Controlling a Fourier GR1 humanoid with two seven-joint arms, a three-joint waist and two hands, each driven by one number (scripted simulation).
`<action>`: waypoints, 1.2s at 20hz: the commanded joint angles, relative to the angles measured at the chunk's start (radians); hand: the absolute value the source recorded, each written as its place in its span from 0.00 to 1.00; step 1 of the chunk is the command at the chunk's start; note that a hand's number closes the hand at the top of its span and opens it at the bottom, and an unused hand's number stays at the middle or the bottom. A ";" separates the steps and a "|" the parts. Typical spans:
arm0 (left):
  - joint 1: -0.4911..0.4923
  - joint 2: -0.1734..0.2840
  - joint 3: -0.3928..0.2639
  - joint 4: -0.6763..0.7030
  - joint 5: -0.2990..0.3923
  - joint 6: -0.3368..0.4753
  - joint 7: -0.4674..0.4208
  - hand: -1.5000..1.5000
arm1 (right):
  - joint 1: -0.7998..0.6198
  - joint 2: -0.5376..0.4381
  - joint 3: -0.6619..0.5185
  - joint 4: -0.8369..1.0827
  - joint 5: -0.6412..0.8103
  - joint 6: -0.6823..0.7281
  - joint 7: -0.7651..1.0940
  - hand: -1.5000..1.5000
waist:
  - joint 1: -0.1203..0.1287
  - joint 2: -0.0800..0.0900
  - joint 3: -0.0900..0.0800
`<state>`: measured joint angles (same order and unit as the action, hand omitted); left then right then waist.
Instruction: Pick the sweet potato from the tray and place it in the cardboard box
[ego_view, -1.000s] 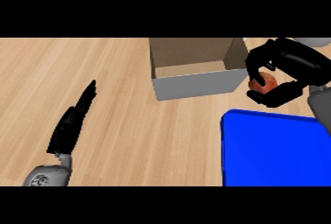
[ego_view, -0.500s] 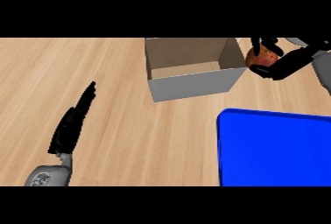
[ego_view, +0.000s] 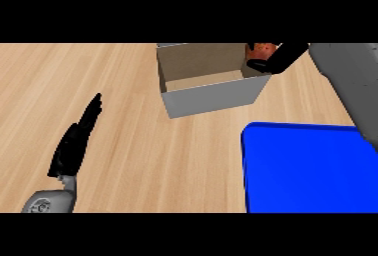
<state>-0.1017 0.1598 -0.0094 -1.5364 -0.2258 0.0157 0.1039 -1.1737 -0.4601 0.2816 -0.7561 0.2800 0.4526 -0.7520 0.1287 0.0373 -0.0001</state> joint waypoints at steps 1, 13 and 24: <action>0.034 -0.012 0.005 0.011 -0.010 0.024 -0.012 0.50 | -0.105 0.078 0.046 0.113 0.021 0.108 -0.089 1.00 | -0.027 -0.010 -0.001; 0.047 0.010 0.037 0.007 0.017 -0.002 0.004 0.50 | -0.137 0.356 0.181 0.421 0.179 -0.115 -0.088 1.00 | -0.056 -0.012 -0.001; 0.009 0.009 0.039 -0.001 0.015 -0.003 0.012 0.50 | -0.185 0.458 0.052 0.572 0.071 -0.081 -0.091 0.00 | -0.044 -0.005 0.000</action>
<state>-0.0730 0.1597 0.0203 -1.5422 -0.2212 0.0262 0.1093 -1.3682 -0.0315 0.3958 -0.2298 0.4122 0.3358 -0.8089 0.0770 0.0186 -0.0008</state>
